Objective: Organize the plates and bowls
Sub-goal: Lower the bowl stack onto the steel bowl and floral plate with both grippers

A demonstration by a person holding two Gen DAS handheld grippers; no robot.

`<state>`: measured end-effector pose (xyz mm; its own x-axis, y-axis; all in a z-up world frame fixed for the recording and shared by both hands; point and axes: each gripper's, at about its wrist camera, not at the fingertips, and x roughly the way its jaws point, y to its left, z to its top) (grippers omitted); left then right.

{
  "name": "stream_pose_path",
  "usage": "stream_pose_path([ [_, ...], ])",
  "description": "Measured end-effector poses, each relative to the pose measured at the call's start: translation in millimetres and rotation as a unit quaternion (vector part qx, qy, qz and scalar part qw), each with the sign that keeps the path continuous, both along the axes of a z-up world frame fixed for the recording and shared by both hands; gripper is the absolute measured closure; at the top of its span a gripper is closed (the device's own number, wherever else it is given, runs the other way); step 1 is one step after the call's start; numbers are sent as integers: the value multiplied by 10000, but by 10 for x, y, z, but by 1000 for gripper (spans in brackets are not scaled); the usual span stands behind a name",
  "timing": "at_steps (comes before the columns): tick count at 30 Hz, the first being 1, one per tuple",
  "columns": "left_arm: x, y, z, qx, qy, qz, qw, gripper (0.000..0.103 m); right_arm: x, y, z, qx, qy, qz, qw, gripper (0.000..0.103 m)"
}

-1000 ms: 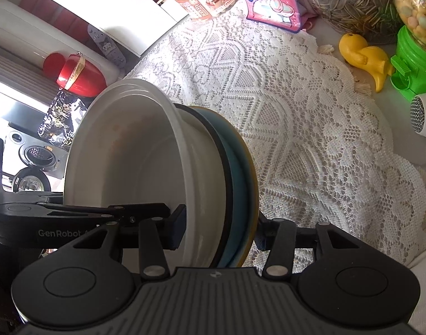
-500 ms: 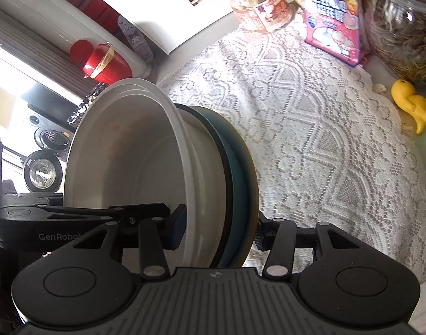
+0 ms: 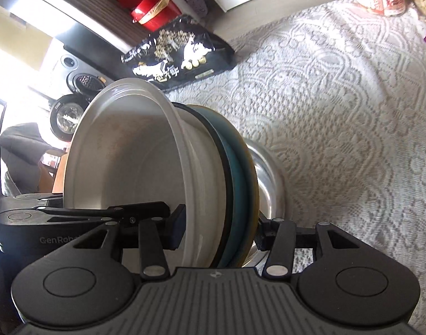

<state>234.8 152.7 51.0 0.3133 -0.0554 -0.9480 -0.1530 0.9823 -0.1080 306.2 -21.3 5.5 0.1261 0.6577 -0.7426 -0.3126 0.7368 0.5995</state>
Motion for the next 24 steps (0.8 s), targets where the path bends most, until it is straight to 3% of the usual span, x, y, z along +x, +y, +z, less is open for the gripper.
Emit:
stream_pose_path([
  [3, -35, 90, -208, 99, 212, 9, 9997, 49, 10, 162, -201, -196, 318, 111, 9992, 55],
  [6, -36, 46, -382, 326, 410, -140, 9985, 52, -31, 259, -341, -516, 344, 147, 9980, 54],
  [8, -66, 10, -367, 487, 318, -249, 9980, 53, -30, 271, -334, -597, 280, 106, 9978, 54],
  [13, -32, 6, -340, 473, 199, -290, 9983, 59, 27, 275, -344, -729, 186, 56, 9972, 54],
  [24, -26, 14, -358, 468, 190, -282, 9983, 59, 28, 277, -341, -719, 175, 120, 9972, 53],
])
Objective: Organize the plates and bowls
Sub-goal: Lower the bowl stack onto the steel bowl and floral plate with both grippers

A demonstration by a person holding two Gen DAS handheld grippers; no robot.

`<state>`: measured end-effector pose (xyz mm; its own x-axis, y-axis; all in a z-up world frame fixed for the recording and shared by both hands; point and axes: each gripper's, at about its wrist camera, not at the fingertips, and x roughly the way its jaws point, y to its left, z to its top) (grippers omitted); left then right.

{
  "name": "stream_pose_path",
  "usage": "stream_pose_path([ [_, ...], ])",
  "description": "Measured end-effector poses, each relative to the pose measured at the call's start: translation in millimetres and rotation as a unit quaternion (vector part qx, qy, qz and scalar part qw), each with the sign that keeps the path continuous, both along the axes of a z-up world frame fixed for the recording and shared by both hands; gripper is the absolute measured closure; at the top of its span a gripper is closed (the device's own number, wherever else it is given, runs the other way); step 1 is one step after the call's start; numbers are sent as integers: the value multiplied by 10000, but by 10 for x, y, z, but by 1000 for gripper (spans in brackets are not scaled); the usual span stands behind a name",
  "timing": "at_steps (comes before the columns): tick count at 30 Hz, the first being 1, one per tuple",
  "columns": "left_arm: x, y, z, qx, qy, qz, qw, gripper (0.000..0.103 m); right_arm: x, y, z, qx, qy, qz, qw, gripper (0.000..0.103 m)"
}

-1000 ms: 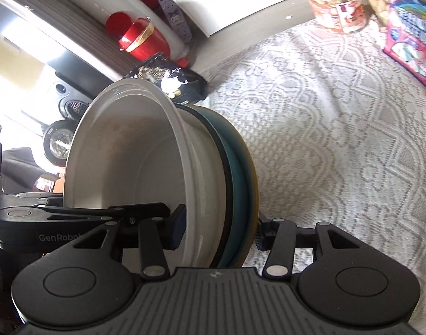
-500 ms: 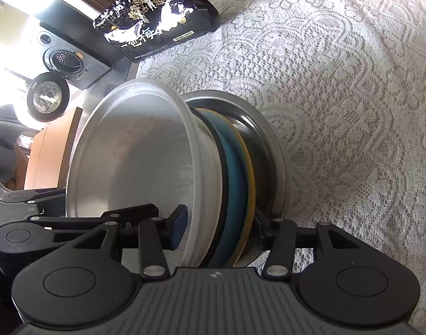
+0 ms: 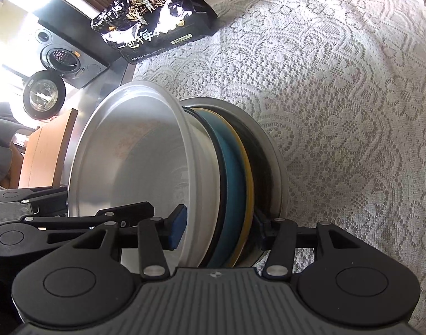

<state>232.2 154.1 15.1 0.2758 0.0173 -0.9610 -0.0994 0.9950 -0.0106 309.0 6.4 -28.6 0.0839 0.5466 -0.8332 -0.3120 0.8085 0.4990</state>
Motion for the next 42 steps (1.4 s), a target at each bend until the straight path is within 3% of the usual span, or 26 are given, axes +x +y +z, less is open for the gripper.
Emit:
stream_pose_path([
  [20, -30, 137, -39, -366, -83, 247, 9990, 72, -14, -86, 208, -180, -76, 36, 9998, 55],
  [23, -36, 161, -104, -523, 50, 261, 9983, 79, -62, -182, 421, -270, -591, 2, 9979, 55],
  [26, -46, 148, -111, -564, 1, 275, 9980, 77, -68, -294, 525, -375, -954, -71, 9947, 55],
  [32, -58, 124, -10, -546, -114, 287, 9980, 69, 34, -426, 362, -304, -981, -280, 9943, 61],
  [35, -37, 97, 30, -420, -144, 227, 9988, 66, 151, -415, 211, -225, -753, -333, 9964, 62],
  [40, 37, 110, 68, -265, -207, 184, 9993, 66, 270, -256, -88, -107, -277, -447, 9986, 70],
  [42, 62, 127, 67, -201, -203, 204, 9994, 69, 225, -174, -94, -168, -377, -394, 9984, 70],
])
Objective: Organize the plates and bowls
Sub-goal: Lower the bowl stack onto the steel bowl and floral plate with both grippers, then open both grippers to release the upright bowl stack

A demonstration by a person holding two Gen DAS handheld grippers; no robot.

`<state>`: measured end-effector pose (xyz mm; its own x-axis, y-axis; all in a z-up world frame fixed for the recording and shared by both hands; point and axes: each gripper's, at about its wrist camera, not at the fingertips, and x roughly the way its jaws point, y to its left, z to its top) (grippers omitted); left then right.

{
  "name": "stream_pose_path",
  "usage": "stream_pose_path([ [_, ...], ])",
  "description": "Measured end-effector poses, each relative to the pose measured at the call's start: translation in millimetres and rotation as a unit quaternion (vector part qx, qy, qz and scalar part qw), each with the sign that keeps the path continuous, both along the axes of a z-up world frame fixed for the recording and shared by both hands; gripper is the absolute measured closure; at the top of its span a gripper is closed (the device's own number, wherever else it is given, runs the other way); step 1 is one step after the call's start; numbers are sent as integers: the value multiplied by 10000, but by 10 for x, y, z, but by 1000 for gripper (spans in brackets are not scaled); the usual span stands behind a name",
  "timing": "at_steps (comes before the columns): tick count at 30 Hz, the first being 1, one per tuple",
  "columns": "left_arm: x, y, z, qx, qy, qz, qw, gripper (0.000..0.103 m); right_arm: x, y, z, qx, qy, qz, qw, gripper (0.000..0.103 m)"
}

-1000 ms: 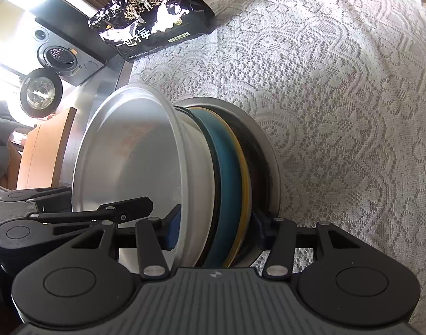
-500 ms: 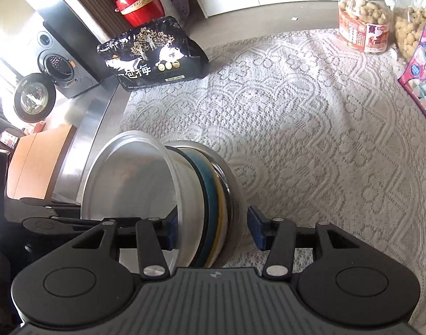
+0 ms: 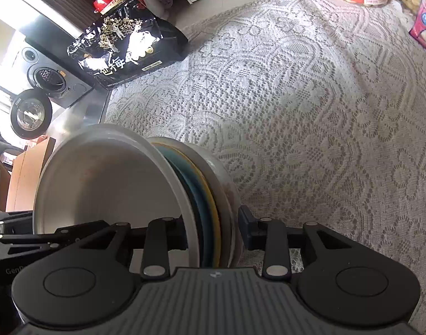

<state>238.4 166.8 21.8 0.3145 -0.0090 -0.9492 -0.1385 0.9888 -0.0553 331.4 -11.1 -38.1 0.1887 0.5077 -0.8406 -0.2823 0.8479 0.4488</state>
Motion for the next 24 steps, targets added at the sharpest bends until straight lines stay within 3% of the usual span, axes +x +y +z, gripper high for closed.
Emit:
stream_pose_path([
  [3, 19, 69, -22, 25, 11, 101, 9999, 76, -102, 78, 135, -213, -448, 153, 9987, 70],
  [7, 3, 148, -16, -246, -47, 158, 9996, 73, -171, -48, 364, -34, -830, 163, 9964, 65],
  [11, -36, 150, 41, -283, -151, 118, 9994, 72, -241, -88, 455, 32, -938, 190, 9954, 65],
  [15, -80, 168, 98, -353, -285, 108, 9989, 77, -225, -11, 427, -66, -985, 205, 9949, 65],
  [19, -158, 106, 131, -408, -423, -41, 9983, 75, -231, 46, 338, -263, -971, 173, 9948, 63],
  [21, -210, 54, 150, -352, -511, -100, 9980, 74, -264, 42, 342, -411, -1090, 98, 9931, 57],
  [24, -257, 49, 193, -437, -533, -15, 9976, 70, -302, 1, 414, -307, -1053, 34, 9940, 57],
])
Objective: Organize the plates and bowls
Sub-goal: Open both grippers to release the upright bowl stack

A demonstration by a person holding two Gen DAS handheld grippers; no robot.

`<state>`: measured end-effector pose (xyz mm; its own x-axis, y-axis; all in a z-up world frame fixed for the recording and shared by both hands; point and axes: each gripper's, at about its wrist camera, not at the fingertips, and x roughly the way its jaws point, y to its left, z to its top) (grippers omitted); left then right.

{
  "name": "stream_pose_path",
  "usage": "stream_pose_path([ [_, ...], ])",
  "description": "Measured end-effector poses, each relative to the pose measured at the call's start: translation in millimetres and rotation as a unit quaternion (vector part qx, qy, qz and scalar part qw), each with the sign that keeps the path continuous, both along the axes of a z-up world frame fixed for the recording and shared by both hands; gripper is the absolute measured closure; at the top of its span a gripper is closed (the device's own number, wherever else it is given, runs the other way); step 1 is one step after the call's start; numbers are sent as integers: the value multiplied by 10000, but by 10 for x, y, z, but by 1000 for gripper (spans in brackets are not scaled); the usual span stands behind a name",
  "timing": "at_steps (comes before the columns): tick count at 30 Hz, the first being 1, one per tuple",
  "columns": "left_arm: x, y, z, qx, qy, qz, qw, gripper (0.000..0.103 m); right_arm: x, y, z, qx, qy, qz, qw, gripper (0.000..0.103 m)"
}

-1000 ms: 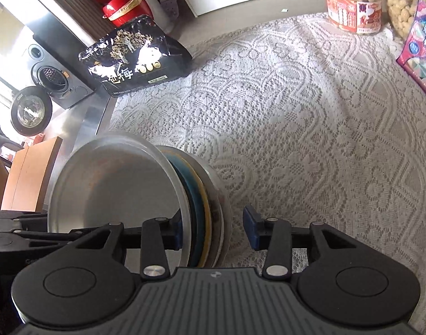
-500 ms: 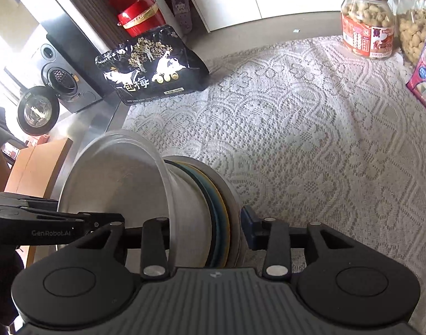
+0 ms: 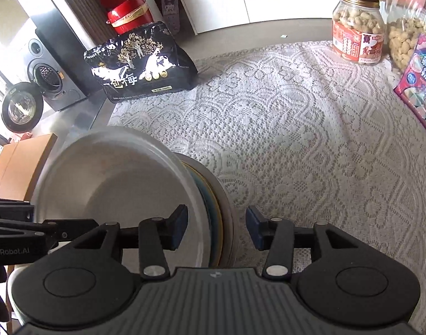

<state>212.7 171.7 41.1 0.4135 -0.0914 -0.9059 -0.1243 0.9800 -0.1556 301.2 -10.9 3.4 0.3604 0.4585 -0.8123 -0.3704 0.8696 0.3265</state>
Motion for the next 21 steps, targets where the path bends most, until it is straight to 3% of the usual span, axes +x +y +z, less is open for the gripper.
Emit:
stream_pose_path([
  [4, -81, 24, 192, 25, -220, 113, 9997, 70, -128, -37, 272, 179, -348, 26, 9992, 47],
  [9, -248, 35, 376, 242, -668, 380, 9967, 70, -305, -69, 499, 231, -681, 56, 9974, 46],
  [14, -655, -43, 499, 140, -1360, 670, 9883, 70, -676, -204, 689, 241, -1343, -13, 9906, 45],
  [19, -1255, -280, 401, -308, -1958, 694, 9777, 70, -1214, -443, 696, 513, -1684, -76, 9844, 38],
  [21, -1516, -448, 263, -309, -2130, 686, 9742, 70, -1489, -517, 620, 530, -1842, -52, 9814, 38],
])
